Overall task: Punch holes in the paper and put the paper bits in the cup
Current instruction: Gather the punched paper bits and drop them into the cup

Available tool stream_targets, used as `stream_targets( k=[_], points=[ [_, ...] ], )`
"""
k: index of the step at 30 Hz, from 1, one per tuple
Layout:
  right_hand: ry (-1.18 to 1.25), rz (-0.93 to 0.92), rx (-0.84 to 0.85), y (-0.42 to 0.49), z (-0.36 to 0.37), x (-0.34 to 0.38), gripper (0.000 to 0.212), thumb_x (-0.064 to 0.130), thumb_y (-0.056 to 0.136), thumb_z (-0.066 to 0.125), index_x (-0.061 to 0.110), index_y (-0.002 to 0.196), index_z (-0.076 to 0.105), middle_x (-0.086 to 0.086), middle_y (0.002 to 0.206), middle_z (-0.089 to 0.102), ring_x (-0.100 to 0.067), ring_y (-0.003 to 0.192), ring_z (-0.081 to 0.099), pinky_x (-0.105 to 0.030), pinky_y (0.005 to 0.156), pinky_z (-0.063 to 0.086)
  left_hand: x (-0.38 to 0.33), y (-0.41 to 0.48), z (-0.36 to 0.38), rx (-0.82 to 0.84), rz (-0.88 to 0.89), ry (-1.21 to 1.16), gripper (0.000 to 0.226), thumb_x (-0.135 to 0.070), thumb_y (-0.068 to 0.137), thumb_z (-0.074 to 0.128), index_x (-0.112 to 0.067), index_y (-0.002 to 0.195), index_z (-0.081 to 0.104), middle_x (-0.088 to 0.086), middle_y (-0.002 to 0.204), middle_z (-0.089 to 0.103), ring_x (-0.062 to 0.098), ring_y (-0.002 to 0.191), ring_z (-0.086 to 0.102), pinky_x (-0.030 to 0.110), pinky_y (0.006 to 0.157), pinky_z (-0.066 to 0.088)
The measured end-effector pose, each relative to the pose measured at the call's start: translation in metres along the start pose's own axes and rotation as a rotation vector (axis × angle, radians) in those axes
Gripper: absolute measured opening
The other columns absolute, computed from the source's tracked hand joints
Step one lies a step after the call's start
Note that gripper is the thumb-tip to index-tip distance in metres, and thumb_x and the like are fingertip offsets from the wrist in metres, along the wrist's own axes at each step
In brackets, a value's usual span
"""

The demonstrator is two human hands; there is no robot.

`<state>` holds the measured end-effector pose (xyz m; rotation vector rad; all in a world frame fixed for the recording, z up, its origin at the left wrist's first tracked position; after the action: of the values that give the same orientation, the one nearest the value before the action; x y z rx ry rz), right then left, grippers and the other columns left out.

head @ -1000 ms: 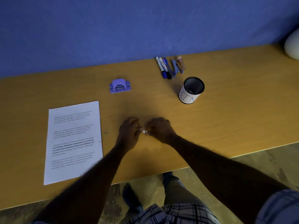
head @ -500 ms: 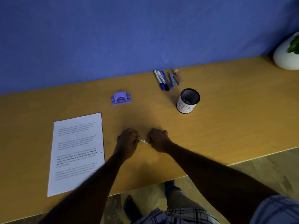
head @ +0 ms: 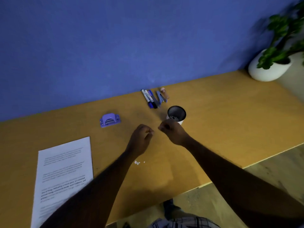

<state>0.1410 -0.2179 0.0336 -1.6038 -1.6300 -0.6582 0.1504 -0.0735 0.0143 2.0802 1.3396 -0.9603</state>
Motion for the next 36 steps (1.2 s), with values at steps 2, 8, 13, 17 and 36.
stream_targets(
  k=[2,8,13,17,36],
  points=[
    [0.002,0.017,-0.086,0.007,-0.033,-0.005,0.03,0.007,0.092,0.058,0.015,0.063,0.054,0.006,0.06,0.047,-0.002,0.054,0.048,-0.018,0.052,0.033,-0.022,0.028,0.005,0.004,0.011,-0.014,0.011,-0.017,0.096,0.058,-0.007,0.101,0.062,0.004,0.1,0.057,0.014,0.092,0.056,0.026,0.079,0.047],
    [-0.194,0.1,-0.175,0.035,-0.088,-0.03,0.012,0.012,0.089,0.059,0.007,0.078,0.06,-0.003,0.075,0.059,-0.016,0.073,0.054,-0.021,0.06,0.039,-0.063,0.103,0.03,0.09,0.01,0.031,0.02,-0.017,0.096,0.059,-0.001,0.104,0.067,0.015,0.102,0.07,0.024,0.096,0.066,0.039,0.081,0.055],
    [-0.382,0.118,-0.104,0.053,-0.099,-0.044,0.022,0.016,0.094,0.053,0.003,0.103,0.068,-0.017,0.105,0.067,-0.031,0.096,0.062,-0.043,0.076,0.054,-0.06,0.129,0.047,0.169,0.005,0.188,0.02,-0.014,0.095,0.058,-0.001,0.103,0.069,0.017,0.104,0.071,0.028,0.1,0.066,0.045,0.083,0.056],
    [-0.464,0.124,-0.063,0.06,-0.101,-0.052,0.022,0.017,0.093,0.053,0.008,0.103,0.07,-0.014,0.106,0.069,-0.03,0.097,0.064,-0.043,0.076,0.056,-0.063,0.137,0.048,0.171,0.06,0.281,0.02,-0.007,0.093,0.055,-0.003,0.103,0.072,0.016,0.105,0.072,0.028,0.099,0.067,0.045,0.083,0.056],
    [-0.39,0.112,-0.049,0.06,-0.1,-0.055,0.02,0.008,0.09,0.057,0.007,0.104,0.072,-0.013,0.109,0.07,-0.028,0.1,0.065,-0.041,0.077,0.057,-0.049,0.124,0.034,0.124,0.062,0.043,0.028,-0.005,0.092,0.058,-0.006,0.119,0.066,0.009,0.113,0.072,0.018,0.104,0.067,0.028,0.085,0.055]
  ],
)
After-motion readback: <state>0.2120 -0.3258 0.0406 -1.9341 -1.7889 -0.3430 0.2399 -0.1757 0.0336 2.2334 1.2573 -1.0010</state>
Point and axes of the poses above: each hand's wrist, its own y-axis towards the middle knuckle, its own z-axis out of the palm, x = y × z, the point moved 8 cm from there along y, towards the middle knuckle
